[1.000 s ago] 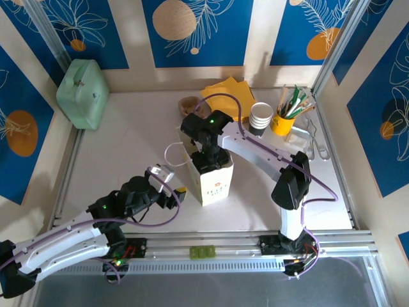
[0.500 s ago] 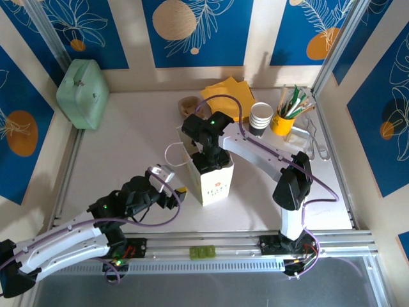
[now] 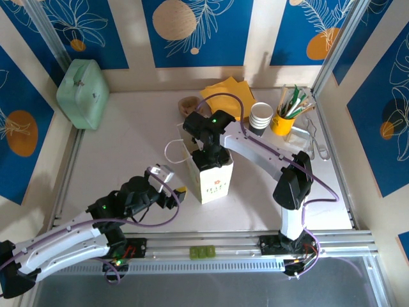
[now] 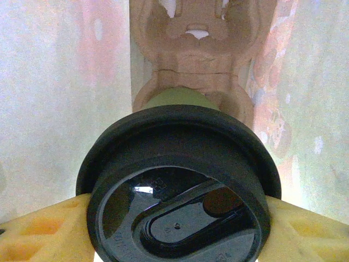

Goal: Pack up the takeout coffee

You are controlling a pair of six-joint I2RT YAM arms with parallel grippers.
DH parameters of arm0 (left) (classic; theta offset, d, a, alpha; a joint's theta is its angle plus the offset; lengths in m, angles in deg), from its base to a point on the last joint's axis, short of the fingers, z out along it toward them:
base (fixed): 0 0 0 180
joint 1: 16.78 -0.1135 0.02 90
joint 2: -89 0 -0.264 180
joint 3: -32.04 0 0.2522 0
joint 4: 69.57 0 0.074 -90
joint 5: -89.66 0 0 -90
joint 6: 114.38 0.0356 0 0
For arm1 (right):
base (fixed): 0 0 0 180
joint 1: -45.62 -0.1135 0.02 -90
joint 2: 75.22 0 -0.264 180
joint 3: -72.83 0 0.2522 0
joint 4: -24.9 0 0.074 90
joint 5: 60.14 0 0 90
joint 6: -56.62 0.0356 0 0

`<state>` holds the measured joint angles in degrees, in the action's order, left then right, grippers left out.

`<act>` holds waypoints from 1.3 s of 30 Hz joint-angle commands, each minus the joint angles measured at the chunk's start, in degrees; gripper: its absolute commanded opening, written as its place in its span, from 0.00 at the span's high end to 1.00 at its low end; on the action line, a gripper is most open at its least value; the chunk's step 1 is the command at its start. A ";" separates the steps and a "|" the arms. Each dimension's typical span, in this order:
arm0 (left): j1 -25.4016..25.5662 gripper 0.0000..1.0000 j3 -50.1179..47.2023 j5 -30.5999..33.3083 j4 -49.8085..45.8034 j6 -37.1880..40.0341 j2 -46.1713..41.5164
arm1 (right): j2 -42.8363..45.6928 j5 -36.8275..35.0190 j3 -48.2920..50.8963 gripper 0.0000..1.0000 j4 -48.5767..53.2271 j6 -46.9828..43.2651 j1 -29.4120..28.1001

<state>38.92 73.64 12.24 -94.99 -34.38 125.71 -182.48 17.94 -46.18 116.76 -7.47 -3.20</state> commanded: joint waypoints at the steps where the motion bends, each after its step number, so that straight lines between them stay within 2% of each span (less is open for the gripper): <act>1: 0.38 0.06 0.69 1.09 -0.54 0.08 -0.59 | 1.10 1.10 -1.05 0.36 0.03 -0.05 0.22; 39: 0.42 0.05 0.29 1.35 -0.17 -0.11 -0.07 | -2.75 1.79 0.83 0.36 -1.60 -0.76 0.28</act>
<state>38.92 73.64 12.43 -94.99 -34.38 125.86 -183.44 18.33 -45.89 115.12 -7.71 -3.09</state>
